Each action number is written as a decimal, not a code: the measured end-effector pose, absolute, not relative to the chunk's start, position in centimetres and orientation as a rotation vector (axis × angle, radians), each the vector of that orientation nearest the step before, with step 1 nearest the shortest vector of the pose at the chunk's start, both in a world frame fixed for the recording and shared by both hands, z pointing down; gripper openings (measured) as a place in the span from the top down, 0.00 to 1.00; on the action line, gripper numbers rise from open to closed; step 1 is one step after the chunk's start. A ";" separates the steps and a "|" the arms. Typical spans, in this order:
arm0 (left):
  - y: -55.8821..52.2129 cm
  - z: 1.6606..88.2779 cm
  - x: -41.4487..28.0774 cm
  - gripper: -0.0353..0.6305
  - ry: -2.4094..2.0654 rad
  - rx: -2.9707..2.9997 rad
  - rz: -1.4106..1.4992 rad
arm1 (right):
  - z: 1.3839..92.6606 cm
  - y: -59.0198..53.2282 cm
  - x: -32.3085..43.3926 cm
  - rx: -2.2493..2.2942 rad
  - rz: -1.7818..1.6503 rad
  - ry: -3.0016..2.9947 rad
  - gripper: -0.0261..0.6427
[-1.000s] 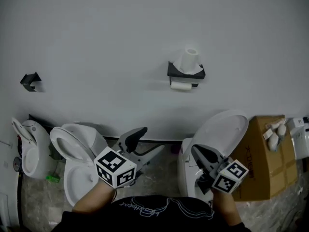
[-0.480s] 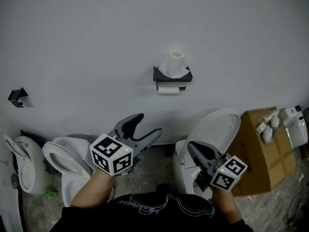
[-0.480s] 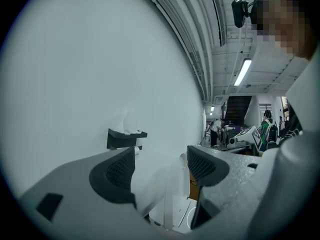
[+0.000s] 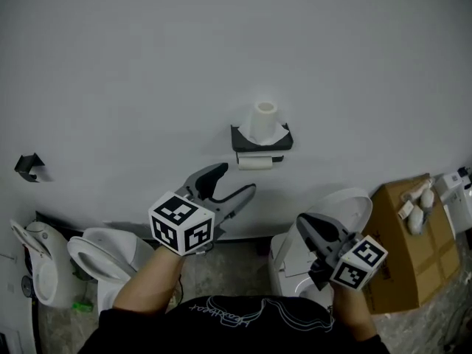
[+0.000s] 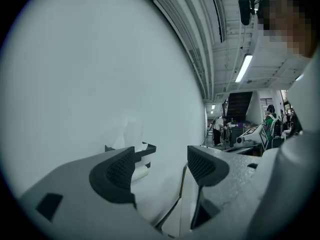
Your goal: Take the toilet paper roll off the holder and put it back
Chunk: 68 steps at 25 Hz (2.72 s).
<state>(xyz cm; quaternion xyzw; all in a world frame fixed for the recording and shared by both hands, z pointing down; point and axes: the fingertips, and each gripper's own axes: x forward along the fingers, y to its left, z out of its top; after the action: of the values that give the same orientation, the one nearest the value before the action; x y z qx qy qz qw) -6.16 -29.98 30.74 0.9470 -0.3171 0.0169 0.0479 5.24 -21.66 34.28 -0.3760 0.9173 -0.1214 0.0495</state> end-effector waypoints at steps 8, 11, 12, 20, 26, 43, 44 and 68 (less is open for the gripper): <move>-35.8 29.9 -3.7 0.47 -1.012 2.950 0.149 | 34.1 -26.2 6.8 -1.139 -0.348 2.814 0.96; -37.7 29.7 -3.2 0.47 -1.020 2.956 0.182 | 34.6 -27.6 7.0 -1.126 -0.370 2.823 0.96; -38.3 29.7 -3.0 0.47 -1.023 2.957 0.196 | 34.8 -28.0 7.0 -1.124 -0.377 2.827 0.96; -42.7 29.3 -1.1 0.47 -1.057 2.957 0.291 | 35.6 -30.5 7.2 -1.152 -0.325 2.903 0.96; -44.8 29.3 0.2 0.47 -1.080 2.972 0.382 | 35.9 -31.8 7.8 -1.160 -0.322 2.914 0.96; -47.3 30.8 1.2 0.55 -1.081 2.927 0.478 | 38.1 -33.3 6.9 -1.117 -0.374 2.967 0.96; -47.4 30.8 1.2 0.56 -1.083 2.925 0.479 | 38.1 -33.4 6.8 -1.114 -0.374 2.968 0.96; -47.4 30.7 0.9 0.57 -1.065 2.912 0.477 | 39.2 -32.8 6.8 -1.101 -0.437 2.963 0.96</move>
<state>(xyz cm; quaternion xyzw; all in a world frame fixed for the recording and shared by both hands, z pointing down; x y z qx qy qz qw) 0.93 -47.40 30.65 0.9282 -0.3396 0.1520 0.0023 6.80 -32.80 39.15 -0.3449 0.9283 -0.1370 -0.0246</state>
